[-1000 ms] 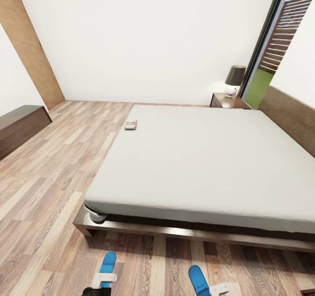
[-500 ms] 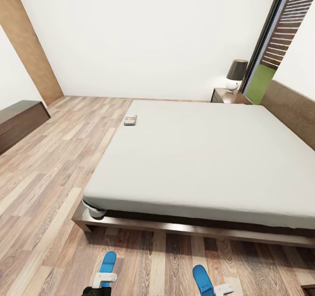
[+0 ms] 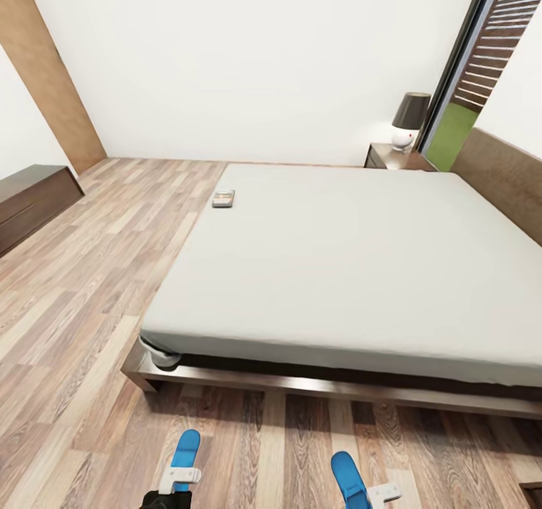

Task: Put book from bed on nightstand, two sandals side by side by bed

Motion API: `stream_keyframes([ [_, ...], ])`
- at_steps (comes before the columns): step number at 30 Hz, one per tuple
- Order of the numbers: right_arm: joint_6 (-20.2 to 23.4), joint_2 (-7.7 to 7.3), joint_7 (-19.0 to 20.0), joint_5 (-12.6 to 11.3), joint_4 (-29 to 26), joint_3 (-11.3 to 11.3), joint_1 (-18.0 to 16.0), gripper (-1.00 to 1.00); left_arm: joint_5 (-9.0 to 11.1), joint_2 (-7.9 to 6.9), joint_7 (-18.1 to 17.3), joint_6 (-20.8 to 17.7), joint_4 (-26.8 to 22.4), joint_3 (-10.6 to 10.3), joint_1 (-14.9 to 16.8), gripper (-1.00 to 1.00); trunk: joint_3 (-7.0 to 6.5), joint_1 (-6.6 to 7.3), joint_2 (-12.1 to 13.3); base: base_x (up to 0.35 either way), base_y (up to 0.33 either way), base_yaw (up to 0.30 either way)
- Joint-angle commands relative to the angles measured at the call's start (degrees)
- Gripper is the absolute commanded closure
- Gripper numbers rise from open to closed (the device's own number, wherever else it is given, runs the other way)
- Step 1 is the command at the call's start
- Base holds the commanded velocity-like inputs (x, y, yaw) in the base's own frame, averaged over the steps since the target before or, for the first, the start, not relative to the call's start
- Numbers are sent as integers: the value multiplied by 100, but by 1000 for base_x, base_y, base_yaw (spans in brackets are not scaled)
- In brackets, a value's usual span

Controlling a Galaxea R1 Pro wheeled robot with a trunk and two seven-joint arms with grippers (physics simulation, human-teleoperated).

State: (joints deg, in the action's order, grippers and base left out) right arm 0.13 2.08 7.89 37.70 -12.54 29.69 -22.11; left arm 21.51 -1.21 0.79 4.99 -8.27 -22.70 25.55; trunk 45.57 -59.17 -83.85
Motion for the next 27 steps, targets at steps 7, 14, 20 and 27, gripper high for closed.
stream_keyframes([
  [7,-27,-9,41,44,-4,69,-3,100,46,-2,9,20,1,-49,3,100,140,-154,-284,0,0,0],
  [14,-32,6,41,44,-3,71,-3,100,46,-2,9,20,-1,-49,3,100,276,-308,-565,0,0,0],
  [20,-12,1,45,44,-3,71,-3,100,42,-2,9,20,-1,-50,3,100,429,-439,-806,0,0,0],
  [27,-5,-5,46,44,-3,72,-3,100,38,-2,9,20,0,-50,3,100,618,-593,-1086,0,0,0],
])
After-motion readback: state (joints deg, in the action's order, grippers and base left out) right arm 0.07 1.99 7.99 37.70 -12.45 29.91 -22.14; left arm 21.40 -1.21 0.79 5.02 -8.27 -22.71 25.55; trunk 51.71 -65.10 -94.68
